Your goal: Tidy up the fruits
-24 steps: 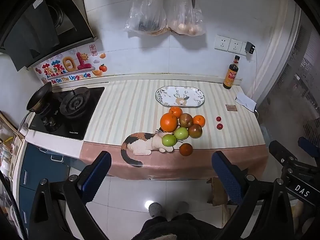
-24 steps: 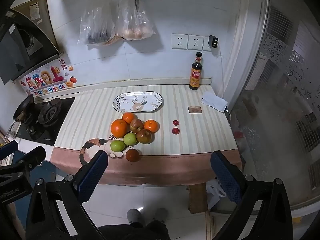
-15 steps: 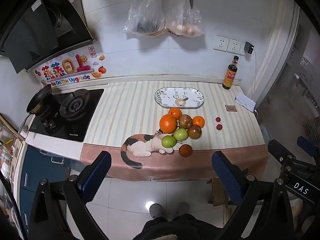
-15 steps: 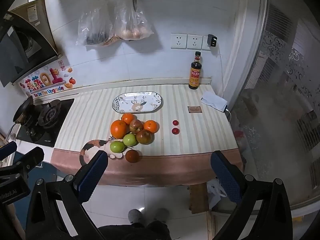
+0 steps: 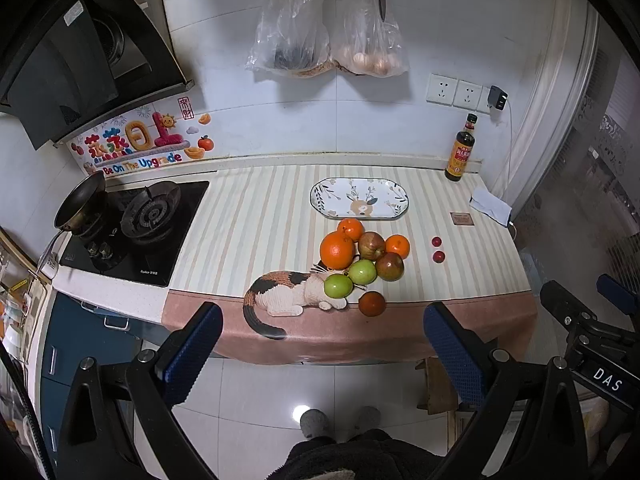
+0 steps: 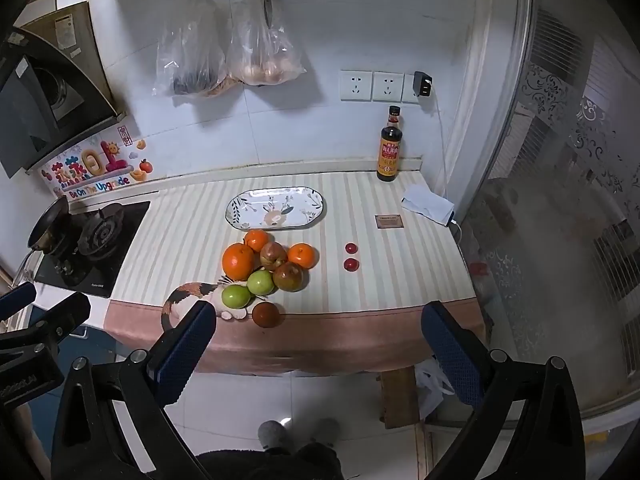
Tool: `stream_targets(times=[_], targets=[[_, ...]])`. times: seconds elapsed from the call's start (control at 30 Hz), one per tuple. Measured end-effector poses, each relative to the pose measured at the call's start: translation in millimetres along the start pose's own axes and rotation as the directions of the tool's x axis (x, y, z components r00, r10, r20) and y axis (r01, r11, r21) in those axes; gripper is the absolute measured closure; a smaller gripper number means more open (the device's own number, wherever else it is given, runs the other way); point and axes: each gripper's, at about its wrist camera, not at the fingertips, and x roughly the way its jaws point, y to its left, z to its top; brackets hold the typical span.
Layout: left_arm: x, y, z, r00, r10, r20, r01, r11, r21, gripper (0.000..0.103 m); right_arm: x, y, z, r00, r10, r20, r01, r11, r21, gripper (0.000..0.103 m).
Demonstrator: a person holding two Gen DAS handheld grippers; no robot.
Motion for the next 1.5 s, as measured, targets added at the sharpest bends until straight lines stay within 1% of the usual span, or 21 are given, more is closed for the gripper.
stream_targets(times=[0.07,0.73,1.5], targets=[[-1.2,0.1,4.1,1.000,0.000,0.000,0.000,1.000,0.001,0.000,0.3,-0.4,-0.2,1.000,0.001,0.000,-0.001,1.000,0.000,0.000],[-10.4,7.0,2.0,1.000,-0.002,0.012,0.002,1.000,0.002,0.000,-8.0,3.5,-4.2,1.000,0.013,0.015,-0.013,1.000,0.005,0.000],[-12.2,8.6,2.8,1.000,0.000,0.017,0.000,1.000,0.003,0.000,-16.1,7.5,-6.3,1.000,0.020,0.023,-0.020,1.000,0.010,0.000]])
